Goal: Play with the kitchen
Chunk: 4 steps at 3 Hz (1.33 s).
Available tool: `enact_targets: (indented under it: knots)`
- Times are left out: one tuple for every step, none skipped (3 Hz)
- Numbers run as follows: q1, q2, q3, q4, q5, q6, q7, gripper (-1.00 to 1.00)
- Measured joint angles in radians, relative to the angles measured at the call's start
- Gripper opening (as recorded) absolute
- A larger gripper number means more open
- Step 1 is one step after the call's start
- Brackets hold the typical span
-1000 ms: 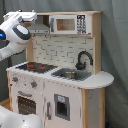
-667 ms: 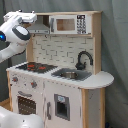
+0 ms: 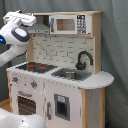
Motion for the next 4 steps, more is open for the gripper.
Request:
enact_targets:
  knots:
    - [-0.047, -0.069, -0.010, 0.013, 0.045, -0.008, 0.096, 1.00]
    - [-0.087, -0.140, -0.028, 0.021, 0.095, -0.027, 0.184, 1.00]
    - [-0.119, -0.211, -0.053, 0.025, 0.145, -0.057, 0.265, 1.00]
    - [-0.146, -0.281, -0.083, 0.026, 0.191, -0.101, 0.341, 1.00]
